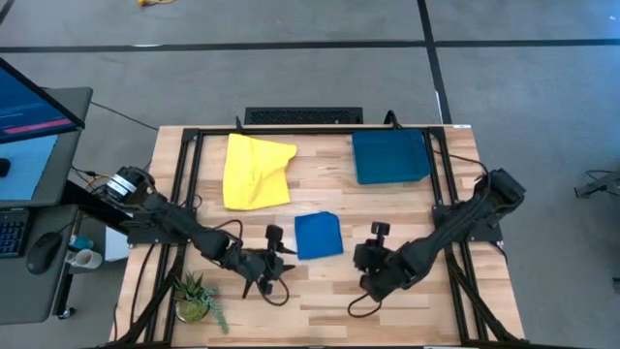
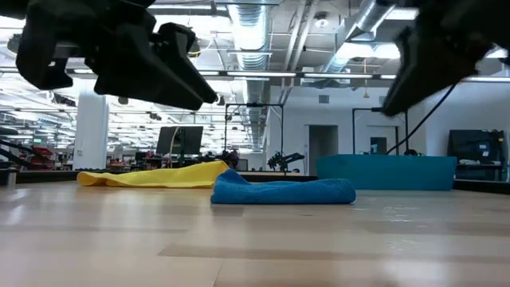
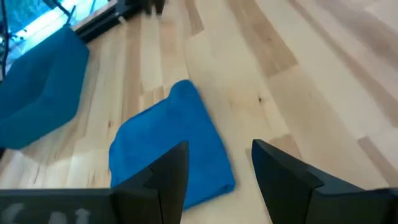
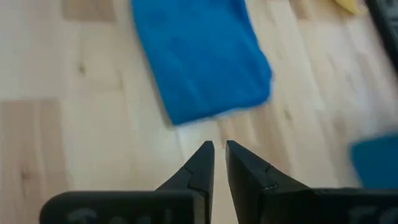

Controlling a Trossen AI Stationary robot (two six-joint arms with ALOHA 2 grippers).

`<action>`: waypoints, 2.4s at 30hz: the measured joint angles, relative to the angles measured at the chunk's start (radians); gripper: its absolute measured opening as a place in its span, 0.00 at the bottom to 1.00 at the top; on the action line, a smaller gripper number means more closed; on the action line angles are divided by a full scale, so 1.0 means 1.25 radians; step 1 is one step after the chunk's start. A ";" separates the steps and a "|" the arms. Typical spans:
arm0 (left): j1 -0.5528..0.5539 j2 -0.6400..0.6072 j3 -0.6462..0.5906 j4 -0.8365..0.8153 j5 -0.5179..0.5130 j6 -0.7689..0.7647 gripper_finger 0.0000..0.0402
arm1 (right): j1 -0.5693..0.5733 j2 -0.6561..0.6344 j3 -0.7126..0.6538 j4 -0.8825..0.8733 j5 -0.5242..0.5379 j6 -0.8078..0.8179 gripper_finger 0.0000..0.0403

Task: Roll microfiber towels into tight, uniform cylinder then place into a basket
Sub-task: Roll the blue microfiber cloth

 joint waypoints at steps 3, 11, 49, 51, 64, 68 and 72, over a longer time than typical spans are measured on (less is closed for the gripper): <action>0.011 0.031 0.000 0.003 0.006 -0.003 0.42 | -0.011 -0.024 -0.076 0.145 -0.007 -0.055 0.16; 0.032 0.169 0.008 0.077 0.009 0.044 0.42 | -0.044 -0.019 -0.124 0.341 -0.016 -0.186 0.16; 0.093 0.252 0.014 0.132 -0.002 0.009 0.42 | -0.138 0.160 -0.120 0.451 -0.143 -0.255 0.34; 0.093 0.252 0.014 0.125 -0.008 0.006 0.42 | -0.145 0.160 -0.120 0.450 -0.154 -0.247 0.33; 0.114 0.251 0.014 0.092 0.019 -0.047 0.30 | -0.175 0.161 -0.120 0.453 -0.220 -0.200 0.24; 0.129 0.251 0.012 0.092 0.093 -0.057 0.15 | -0.178 0.161 -0.120 0.456 -0.253 -0.200 0.13; 0.143 0.243 0.012 0.085 0.136 -0.093 0.02 | -0.190 0.157 -0.119 0.459 -0.306 -0.200 0.03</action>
